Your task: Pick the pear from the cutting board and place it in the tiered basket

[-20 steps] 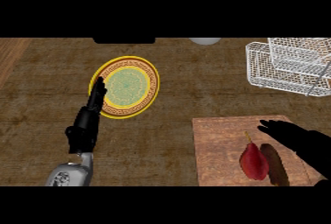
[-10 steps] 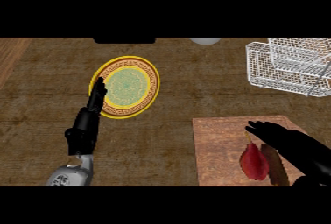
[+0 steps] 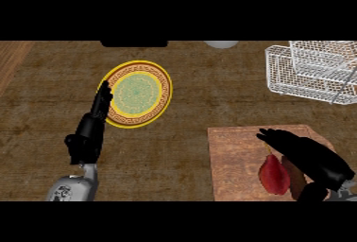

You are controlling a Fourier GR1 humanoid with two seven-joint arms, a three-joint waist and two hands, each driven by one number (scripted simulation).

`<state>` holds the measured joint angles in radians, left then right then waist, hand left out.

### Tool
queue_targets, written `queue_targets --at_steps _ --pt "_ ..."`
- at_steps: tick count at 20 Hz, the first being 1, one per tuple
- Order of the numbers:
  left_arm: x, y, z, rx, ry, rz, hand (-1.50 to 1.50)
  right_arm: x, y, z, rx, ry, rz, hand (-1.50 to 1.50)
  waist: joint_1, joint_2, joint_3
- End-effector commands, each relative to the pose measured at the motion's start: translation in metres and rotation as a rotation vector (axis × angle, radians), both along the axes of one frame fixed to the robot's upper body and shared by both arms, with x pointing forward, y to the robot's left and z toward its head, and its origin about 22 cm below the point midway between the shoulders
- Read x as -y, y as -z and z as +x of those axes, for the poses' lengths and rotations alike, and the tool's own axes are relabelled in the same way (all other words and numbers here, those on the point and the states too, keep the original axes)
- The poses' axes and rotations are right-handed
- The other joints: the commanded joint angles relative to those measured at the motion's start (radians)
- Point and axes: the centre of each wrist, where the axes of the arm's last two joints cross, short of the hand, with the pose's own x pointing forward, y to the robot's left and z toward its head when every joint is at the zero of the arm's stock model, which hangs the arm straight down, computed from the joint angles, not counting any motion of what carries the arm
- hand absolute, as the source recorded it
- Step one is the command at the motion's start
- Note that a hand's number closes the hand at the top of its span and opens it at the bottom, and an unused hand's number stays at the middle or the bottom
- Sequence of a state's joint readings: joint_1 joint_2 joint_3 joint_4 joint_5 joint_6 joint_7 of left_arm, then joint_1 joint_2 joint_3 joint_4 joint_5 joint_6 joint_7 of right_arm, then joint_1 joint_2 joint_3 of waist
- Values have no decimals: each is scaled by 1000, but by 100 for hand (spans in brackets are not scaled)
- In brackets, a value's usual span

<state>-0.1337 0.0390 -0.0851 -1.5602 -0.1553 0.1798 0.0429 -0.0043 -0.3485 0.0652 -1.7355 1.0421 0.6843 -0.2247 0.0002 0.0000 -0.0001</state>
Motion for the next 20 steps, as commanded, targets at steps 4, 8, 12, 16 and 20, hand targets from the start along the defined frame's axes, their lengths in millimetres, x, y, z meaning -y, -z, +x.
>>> queue_targets --at_steps 4,8,12,16,20 --pt "9 -17 15 14 -5 2 0 7 22 -20 -13 -6 2 -150 -5 -1 0" --pt "-4 -6 7 12 4 -12 0 4 14 -2 -13 6 40 -150 -2 0 0" --pt "-2 -6 3 -6 4 11 0 4 40 -8 -18 21 71 -150 -1 0 0" --pt "11 5 -11 8 -1 15 0 -6 40 -15 64 58 107 150 -1 -1 0" --pt "6 -6 -4 6 17 5 0 -7 47 -13 197 -28 40 150 0 -1 0"
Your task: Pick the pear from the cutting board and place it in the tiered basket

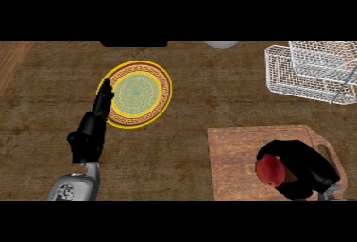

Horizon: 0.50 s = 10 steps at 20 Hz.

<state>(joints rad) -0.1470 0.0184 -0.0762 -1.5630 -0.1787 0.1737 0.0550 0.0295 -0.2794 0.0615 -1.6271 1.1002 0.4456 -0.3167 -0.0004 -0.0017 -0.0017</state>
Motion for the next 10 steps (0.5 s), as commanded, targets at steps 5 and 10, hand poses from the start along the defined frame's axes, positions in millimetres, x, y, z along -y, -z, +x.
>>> queue_targets --at_steps 5,10 --pt "-5 10 -3 0 8 1 0 -20 21 9 154 -23 -30 150 2 2 2" --pt "1 -3 3 23 28 -5 0 -13 6 45 -9 467 -389 150 38 12 -1"
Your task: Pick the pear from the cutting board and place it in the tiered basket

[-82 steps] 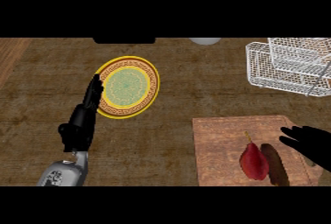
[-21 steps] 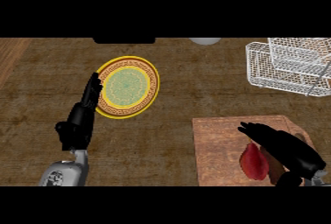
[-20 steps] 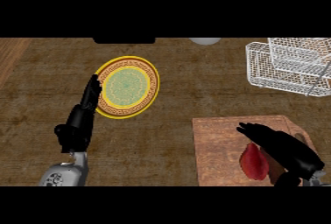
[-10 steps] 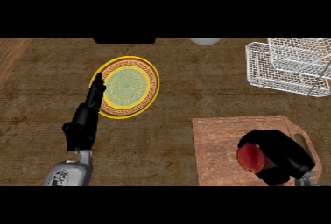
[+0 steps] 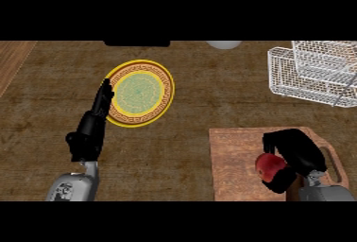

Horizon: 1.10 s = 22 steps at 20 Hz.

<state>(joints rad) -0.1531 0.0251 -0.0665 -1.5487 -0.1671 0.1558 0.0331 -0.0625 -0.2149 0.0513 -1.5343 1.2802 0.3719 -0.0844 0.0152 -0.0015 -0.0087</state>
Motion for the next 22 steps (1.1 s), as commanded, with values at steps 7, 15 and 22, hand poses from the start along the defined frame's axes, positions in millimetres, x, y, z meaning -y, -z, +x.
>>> queue_targets --at_steps 7,15,22 --pt "4 -3 6 -10 -14 9 0 -49 -33 69 22 523 -258 150 -3 4 8" --pt "-1 -1 -8 -8 -22 -8 0 -66 -139 81 263 635 -248 150 -12 -2 8" --pt "1 9 7 -13 -9 12 0 -43 -224 74 413 677 -157 150 -19 1 8"
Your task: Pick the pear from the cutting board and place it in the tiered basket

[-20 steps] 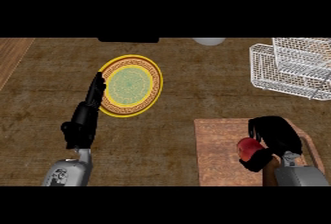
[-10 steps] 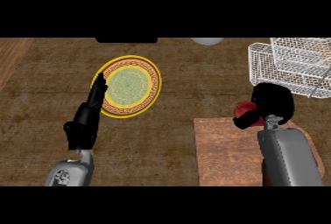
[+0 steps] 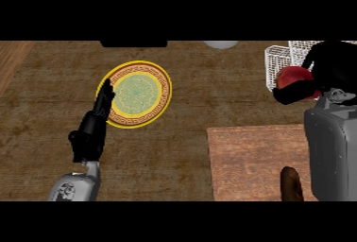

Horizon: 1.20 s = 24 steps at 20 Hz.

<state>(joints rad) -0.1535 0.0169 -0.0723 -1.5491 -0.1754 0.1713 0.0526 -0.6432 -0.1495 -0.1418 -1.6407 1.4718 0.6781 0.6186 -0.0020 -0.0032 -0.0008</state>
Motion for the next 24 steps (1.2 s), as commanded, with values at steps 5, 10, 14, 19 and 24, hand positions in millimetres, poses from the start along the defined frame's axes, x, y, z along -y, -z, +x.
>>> queue_targets --at_steps 5,10,14,19,24 --pt "-13 -7 2 0 1 -2 0 14 -101 -17 91 50 51 150 4 1 0" --pt "-3 -1 4 10 -4 5 0 27 -106 -2 217 36 261 150 6 3 1" --pt "-17 -3 10 0 2 4 0 29 -106 29 240 41 288 150 13 7 0" --pt "2 -6 -3 15 9 16 0 67 -112 59 236 73 251 150 23 9 1" --pt "4 8 1 12 9 1 0 76 -95 75 244 96 180 150 15 7 1"
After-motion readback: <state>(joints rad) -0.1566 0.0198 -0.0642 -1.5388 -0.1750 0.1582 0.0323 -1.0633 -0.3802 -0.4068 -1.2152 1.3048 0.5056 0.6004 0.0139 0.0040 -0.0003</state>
